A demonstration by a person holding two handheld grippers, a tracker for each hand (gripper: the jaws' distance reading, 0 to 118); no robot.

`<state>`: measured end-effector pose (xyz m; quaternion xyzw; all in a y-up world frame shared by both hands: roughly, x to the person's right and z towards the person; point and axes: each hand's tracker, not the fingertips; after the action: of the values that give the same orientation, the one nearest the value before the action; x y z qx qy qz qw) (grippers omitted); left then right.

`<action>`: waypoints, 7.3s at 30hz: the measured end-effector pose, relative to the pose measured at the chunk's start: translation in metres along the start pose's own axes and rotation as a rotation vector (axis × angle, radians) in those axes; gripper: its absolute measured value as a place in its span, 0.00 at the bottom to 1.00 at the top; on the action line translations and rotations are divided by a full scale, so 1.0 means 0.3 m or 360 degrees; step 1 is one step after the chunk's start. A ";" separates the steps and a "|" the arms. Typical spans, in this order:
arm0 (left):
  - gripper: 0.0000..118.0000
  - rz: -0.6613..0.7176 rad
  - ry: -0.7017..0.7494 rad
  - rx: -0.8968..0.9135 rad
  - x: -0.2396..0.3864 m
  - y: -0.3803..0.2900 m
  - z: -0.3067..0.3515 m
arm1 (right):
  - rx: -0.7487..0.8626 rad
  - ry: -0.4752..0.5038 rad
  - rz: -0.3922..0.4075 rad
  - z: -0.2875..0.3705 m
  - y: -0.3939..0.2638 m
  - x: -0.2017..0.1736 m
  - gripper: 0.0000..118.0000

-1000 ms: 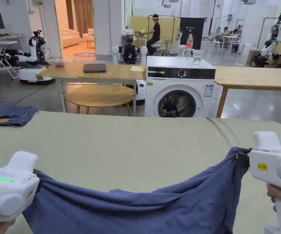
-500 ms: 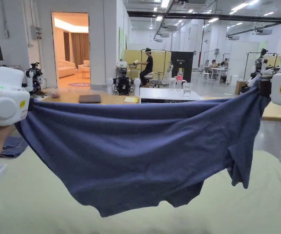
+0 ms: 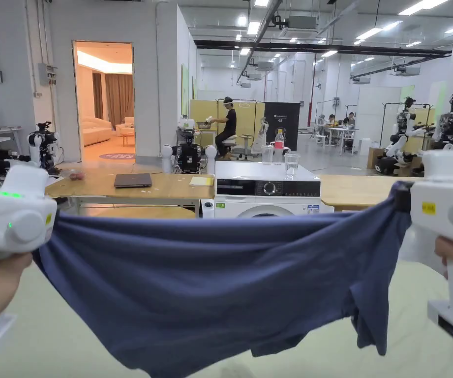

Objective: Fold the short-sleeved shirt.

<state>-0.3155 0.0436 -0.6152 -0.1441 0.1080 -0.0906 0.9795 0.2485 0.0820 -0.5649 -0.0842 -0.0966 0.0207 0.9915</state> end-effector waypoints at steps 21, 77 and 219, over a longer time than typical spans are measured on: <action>0.00 0.0219 -0.0355 -0.0549 -0.090 -0.972 0.570 | -0.0586 0.0062 -0.0030 0.584 -1.055 0.149 0.05; 0.06 0.0105 -0.0641 -0.0918 -0.133 -1.217 0.431 | -0.0407 0.0482 0.0053 0.494 -0.880 -0.536 0.00; 0.14 0.0262 -0.0478 -0.0516 -0.118 -1.113 0.859 | -0.0327 0.0377 0.0013 0.979 -1.036 -0.259 0.00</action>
<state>-0.3370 -0.1958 -0.2668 -0.3020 -0.0145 0.0307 0.9527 0.1228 -0.1809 -0.2422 -0.1873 0.0199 0.0046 0.9821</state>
